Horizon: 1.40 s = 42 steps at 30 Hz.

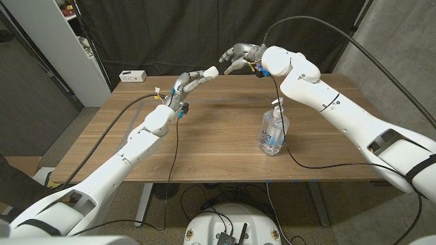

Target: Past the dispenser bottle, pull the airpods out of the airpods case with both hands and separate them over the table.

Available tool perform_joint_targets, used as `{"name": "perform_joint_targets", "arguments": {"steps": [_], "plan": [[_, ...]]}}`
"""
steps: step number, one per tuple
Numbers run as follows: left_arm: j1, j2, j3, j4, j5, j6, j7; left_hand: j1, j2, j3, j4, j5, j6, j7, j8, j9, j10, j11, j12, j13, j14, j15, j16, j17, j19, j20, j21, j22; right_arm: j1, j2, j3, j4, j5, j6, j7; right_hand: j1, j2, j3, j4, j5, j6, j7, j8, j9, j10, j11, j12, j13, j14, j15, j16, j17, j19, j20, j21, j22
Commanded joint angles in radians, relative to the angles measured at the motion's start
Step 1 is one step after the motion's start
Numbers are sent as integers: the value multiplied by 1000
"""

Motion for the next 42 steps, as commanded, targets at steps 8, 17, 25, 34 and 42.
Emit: {"name": "perform_joint_targets", "arguments": {"steps": [8,17,25,34,42], "plan": [[-12,-21,-2,49,-35,-37,-49,48,57,-19,8,15,76,-77,-10,72,-28,11,-11,4,-27,-63,-13,0,-14,3,1,3,61,-25,46,173,469,84,76,0,-9,-4,-8,0,62,4,24,-1,4,6,-3,-1,-28,-58,-13,2,4,0,5,4],[-19,-18,12,42,17,-23,-17,46,58,-25,12,19,80,-80,-15,67,-28,11,-12,5,-27,-64,-14,0,-18,4,2,4,98,-13,4,225,538,114,66,-11,-12,-9,-4,-1,81,21,29,-3,16,9,-1,-4,-20,-55,-14,-1,6,3,5,4],[-16,-19,14,39,24,-14,-8,45,59,-29,14,23,82,-83,-20,61,-26,10,-11,6,-25,-63,-13,0,-20,10,4,6,133,7,-33,286,558,130,63,-25,-12,-13,3,-2,75,47,23,-6,23,15,-1,-7,-17,-50,-18,-3,10,4,6,5],[-12,-16,8,37,19,-11,-4,45,61,-33,15,26,85,-87,-24,56,-22,8,-9,7,-20,-62,-11,1,-19,12,7,7,149,23,-59,326,568,144,58,-28,-4,-13,2,-1,128,64,37,-12,61,4,10,-12,5,-55,-10,-3,21,-3,11,5],[-12,-20,9,43,17,-13,-5,46,61,-38,16,28,90,-88,-28,51,-18,8,-8,9,-16,-65,-9,2,-18,9,10,8,141,25,-58,319,573,151,28,-17,8,-8,-6,-3,214,60,62,-15,120,-12,29,-17,39,-71,4,0,45,-14,20,5]]}}
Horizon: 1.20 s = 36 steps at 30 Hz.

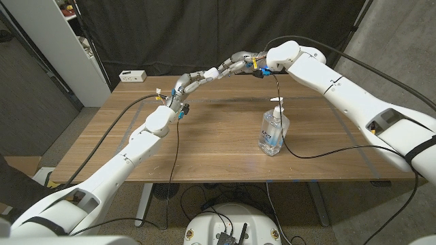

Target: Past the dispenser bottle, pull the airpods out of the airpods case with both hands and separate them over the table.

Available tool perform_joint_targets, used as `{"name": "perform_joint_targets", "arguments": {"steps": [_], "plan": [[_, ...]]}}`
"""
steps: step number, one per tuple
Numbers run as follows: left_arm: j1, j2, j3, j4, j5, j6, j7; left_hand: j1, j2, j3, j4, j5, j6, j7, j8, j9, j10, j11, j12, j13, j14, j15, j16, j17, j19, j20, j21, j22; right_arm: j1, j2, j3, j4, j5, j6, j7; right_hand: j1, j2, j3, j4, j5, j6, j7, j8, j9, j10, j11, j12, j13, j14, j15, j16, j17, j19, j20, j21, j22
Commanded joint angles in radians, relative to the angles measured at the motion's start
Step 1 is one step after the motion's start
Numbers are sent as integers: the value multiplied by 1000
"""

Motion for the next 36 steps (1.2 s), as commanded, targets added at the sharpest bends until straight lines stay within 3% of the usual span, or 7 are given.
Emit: {"name": "perform_joint_targets", "arguments": {"steps": [1,7,13,36], "plan": [[4,-2,-1,2,-1,1,3,31,35,-7,3,10,94,-88,2,50,7,-5,2,4,6,-62,3,2,2,0,7,4,1,9,-13,13,16,16,-32,11,13,4,-11,-4,47,1,16,1,39,-8,16,-3,26,-69,12,3,23,-3,9,3],[14,-1,-2,-10,1,2,13,33,35,-10,3,11,99,-86,-1,45,10,-6,3,5,9,-64,3,3,3,-2,10,5,-9,5,-15,-5,16,16,-48,23,16,7,-19,-4,106,-1,40,10,76,-14,29,-6,53,-79,20,2,41,-8,17,3],[19,-10,0,-10,3,-6,21,33,39,-14,5,10,99,-84,-7,40,17,-5,6,7,13,-66,6,5,2,-3,12,6,-10,-2,-19,-33,11,-1,-55,25,16,6,-20,-5,117,0,45,17,83,-16,31,-6,64,-78,22,0,45,-10,19,3],[32,-62,-9,14,-51,-49,21,49,52,-28,-2,-1,110,-79,-16,30,51,-11,20,14,37,-76,23,14,1,-8,21,9,-55,-21,-41,-126,-52,-13,-130,36,14,7,-27,-5,99,4,39,35,98,-21,36,-9,85,-90,21,-5,52,-10,22,3]]}}
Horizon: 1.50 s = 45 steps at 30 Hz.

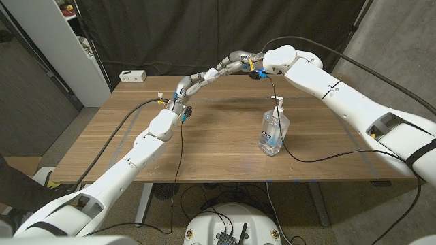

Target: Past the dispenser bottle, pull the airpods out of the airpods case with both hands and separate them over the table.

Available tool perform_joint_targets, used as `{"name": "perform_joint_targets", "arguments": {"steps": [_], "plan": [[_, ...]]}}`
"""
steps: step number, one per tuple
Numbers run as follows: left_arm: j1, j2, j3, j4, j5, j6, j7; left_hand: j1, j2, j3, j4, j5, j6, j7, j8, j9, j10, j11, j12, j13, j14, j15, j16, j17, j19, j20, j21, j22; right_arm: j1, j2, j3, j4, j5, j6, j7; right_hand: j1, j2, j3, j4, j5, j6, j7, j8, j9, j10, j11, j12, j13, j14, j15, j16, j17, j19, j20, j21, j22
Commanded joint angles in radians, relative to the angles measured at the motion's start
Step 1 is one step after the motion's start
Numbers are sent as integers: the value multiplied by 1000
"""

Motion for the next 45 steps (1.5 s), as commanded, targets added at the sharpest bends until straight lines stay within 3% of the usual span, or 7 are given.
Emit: {"name": "perform_joint_targets", "arguments": {"steps": [1,14,28,29,34,40,45], "plan": [[1,-22,-5,17,-42,-20,-16,32,38,-6,-6,-4,102,-85,3,29,16,-1,7,5,9,-74,12,5,4,-5,6,5,-24,-4,-16,-40,-45,5,-45,20,4,2,-13,3,2,-3,-3,9,17,-7,8,-1,17,-90,6,0,12,-1,10,3],[1,-16,-2,11,-58,12,-27,42,43,-16,-12,-11,99,-79,-1,29,10,1,5,9,5,-73,17,11,-1,-6,9,6,-52,6,15,-32,-37,41,-84,55,33,19,-19,1,139,-11,62,46,104,-37,39,-7,80,-129,31,7,34,-18,21,4],[-17,-21,9,37,-71,-4,-67,39,44,-32,-10,-19,90,-75,-4,35,-2,3,1,13,-4,-69,21,17,-7,-2,13,7,-38,13,7,-7,-26,43,-57,64,44,22,-15,-3,154,6,81,74,122,-50,47,-5,90,-142,39,18,32,-25,23,5],[-21,-19,11,42,-71,-9,-78,39,44,-33,-10,-19,85,-74,-7,34,-5,5,0,14,-5,-68,20,17,-6,-2,13,7,-35,13,4,-4,-29,44,-55,64,45,22,-14,-3,154,8,81,75,122,-50,48,-5,91,-142,40,18,32,-25,23,5],[-27,4,13,35,-33,-24,-77,-24,18,-81,15,-18,-136,-86,-118,19,-84,34,-28,23,-47,-37,3,19,-35,24,12,6,-17,7,-10,-4,-51,31,-40,67,52,25,-12,-3,149,24,85,87,125,-45,50,-4,95,-141,38,17,33,-25,25,6],[-4,23,1,-14,46,-24,6,-52,-15,-108,19,-15,-152,-87,-133,13,-94,30,-30,25,-50,-39,1,17,-36,19,14,5,22,2,-37,-10,-94,-20,-17,76,53,32,-16,-4,143,53,90,102,128,-34,49,-6,102,-133,29,10,32,-21,25,6],[9,35,-1,-48,114,-10,65,-49,-12,-109,16,-10,-120,-66,-124,12,-75,27,-22,27,-35,-34,6,16,-30,26,17,4,36,7,-50,-6,-111,-43,-10,78,53,34,-16,-5,149,72,96,112,134,-30,50,-9,107,-127,27,8,28,-19,25,6]]}}
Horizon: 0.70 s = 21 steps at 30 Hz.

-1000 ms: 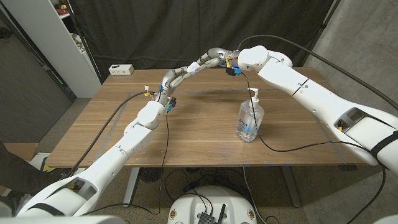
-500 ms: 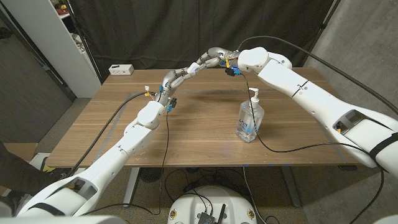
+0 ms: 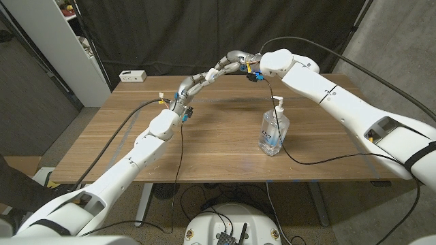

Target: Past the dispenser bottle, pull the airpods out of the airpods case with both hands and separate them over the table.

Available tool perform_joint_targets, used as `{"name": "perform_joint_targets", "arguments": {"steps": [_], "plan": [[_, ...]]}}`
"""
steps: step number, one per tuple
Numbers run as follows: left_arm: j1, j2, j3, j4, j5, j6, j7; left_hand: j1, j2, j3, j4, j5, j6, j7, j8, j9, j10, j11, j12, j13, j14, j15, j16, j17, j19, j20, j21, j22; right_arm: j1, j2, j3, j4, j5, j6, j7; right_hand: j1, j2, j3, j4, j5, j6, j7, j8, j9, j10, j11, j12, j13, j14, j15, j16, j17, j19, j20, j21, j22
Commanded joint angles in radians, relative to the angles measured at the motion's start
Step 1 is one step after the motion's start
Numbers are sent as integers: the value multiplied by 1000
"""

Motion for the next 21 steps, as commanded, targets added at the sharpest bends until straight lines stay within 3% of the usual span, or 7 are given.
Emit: {"name": "perform_joint_targets", "arguments": {"steps": [1,15,21], "plan": [[28,31,-10,-70,140,5,122,2,-13,-1,-5,5,26,10,8,5,16,-8,6,4,19,-37,4,2,6,5,11,2,46,-1,-40,2,-61,-65,21,8,9,11,-1,-1,59,8,50,40,7,10,8,0,13,-125,0,2,-2,0,2,5],[60,37,-29,-125,181,41,188,-6,-9,-10,-4,9,122,28,53,30,96,-22,38,11,88,-38,24,-1,38,23,28,1,49,1,-66,-22,-132,-113,-14,12,6,13,-2,-6,67,18,62,63,25,10,12,-4,31,-123,2,2,-3,6,3,5],[58,69,-30,-147,197,64,166,-72,-68,-65,16,11,103,33,48,44,96,-23,36,16,88,-41,22,-2,39,28,30,-1,52,13,-73,-15,-153,-123,-26,16,5,15,-4,-7,66,20,65,72,31,10,14,-6,37,-126,2,2,-2,6,4,5]]}}
